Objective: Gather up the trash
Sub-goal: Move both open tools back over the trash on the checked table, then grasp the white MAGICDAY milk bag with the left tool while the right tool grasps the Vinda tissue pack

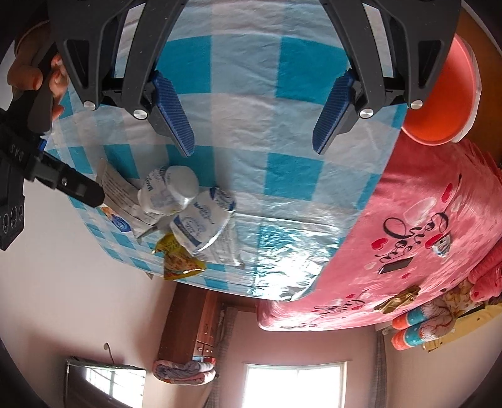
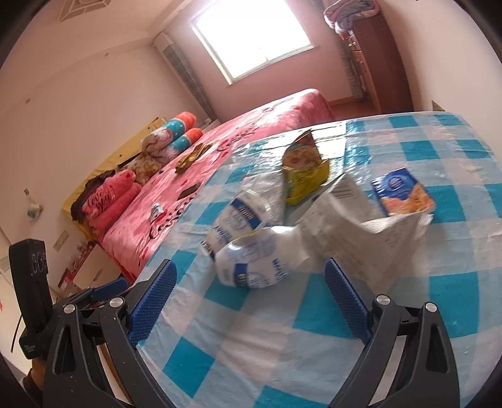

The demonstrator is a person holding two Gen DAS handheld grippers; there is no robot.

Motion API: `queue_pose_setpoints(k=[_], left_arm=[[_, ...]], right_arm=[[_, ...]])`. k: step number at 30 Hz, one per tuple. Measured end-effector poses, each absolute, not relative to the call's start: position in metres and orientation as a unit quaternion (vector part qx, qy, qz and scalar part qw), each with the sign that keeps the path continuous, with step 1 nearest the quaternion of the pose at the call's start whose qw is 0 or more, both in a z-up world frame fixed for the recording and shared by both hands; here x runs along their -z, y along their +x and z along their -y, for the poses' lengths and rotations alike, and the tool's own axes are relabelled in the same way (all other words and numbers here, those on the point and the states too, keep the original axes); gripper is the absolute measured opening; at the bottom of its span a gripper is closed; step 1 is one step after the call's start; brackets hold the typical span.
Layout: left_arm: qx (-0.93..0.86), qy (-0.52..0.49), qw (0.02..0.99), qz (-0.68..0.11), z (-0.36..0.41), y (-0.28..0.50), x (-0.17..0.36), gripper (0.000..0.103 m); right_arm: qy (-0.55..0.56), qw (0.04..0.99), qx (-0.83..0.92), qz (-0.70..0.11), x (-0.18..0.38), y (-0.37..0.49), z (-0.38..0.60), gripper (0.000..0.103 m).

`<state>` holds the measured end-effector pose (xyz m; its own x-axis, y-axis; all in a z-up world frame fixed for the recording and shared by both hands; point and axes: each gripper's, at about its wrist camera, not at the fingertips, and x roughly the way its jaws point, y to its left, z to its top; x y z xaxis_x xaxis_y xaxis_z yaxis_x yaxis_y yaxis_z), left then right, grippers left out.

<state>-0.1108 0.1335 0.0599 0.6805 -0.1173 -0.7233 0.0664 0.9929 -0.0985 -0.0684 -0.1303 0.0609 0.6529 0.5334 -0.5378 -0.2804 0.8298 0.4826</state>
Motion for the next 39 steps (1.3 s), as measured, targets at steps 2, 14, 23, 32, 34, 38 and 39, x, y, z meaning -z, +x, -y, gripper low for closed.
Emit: queue_pose_setpoints(k=[2,14,23,32,34,38,39], left_arm=[[0.057,-0.027,0.916,-0.397,-0.126,-0.109,-0.06,0.078],[0.095,0.007,0.916,-0.39,-0.088,-0.079,-0.065,0.078],[0.099,0.079,0.917,-0.377,-0.061,-0.04,-0.07,0.078],[0.095,0.084,0.904,-0.408,-0.053,0.005,-0.05,0.078],[0.094,0.083,0.903,-0.411,-0.052,0.01,-0.046,0.078],[0.094,0.084,0.898,-0.422,-0.052,0.017,-0.038,0.078],[0.095,0.085,0.897,-0.424,-0.051,0.018,-0.037,0.078]], right_arm=[[0.183,0.895,-0.217,-0.345,-0.061,-0.066,0.14,0.094],[0.223,0.902,-0.151,-0.337,-0.051,-0.041,0.203,0.094],[0.243,0.894,-0.09,-0.367,-0.035,0.005,0.252,0.094],[0.204,0.883,-0.071,-0.417,-0.016,0.033,0.252,0.094],[0.193,0.885,-0.075,-0.418,-0.017,0.033,0.246,0.085],[0.17,0.884,-0.079,-0.427,-0.017,0.038,0.232,0.081],[0.162,0.886,-0.078,-0.427,-0.018,0.038,0.229,0.081]])
